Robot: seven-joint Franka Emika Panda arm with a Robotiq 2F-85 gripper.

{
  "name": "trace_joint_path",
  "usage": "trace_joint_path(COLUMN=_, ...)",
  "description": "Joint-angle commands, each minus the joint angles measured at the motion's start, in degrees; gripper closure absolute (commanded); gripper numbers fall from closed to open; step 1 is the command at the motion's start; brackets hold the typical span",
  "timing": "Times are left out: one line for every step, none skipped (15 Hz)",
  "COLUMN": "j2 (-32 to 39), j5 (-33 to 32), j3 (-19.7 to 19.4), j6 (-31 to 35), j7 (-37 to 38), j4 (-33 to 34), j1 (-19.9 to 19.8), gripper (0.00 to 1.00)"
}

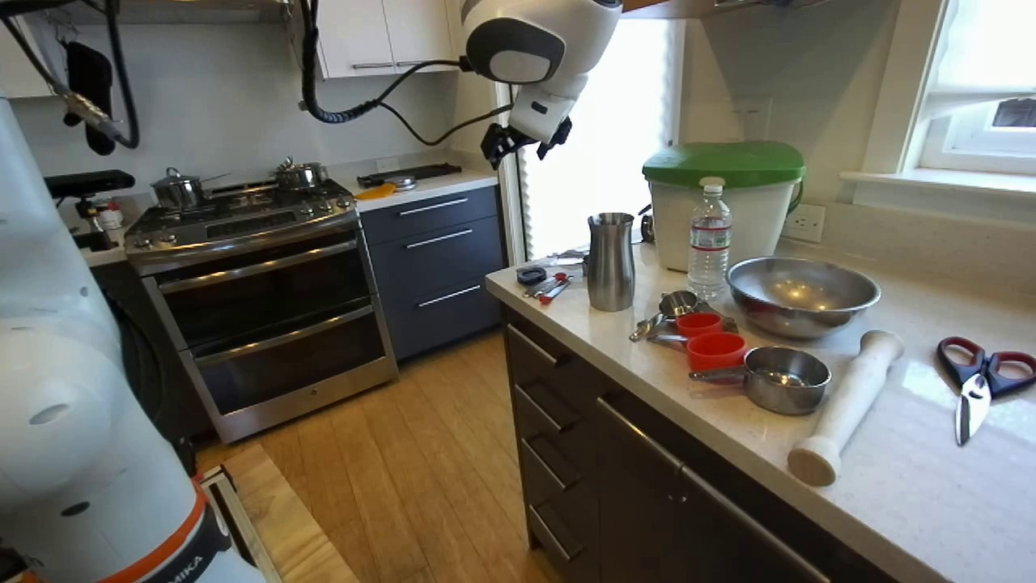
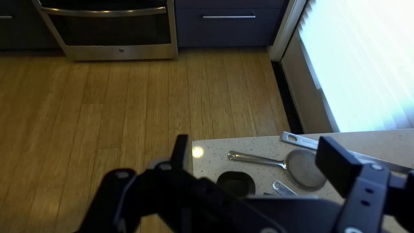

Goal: Pick up the silver serving utensil from the silver utensil holder and lay it on the kitchen counter

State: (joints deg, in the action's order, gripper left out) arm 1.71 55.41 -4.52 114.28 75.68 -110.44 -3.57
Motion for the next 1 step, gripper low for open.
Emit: trace_joint_path(j2=-0.1, j5=-0.1, j3=0.2, j6=-0.2, j7=0.1, j4=0.0, j1=-0.1, gripper=0.00)
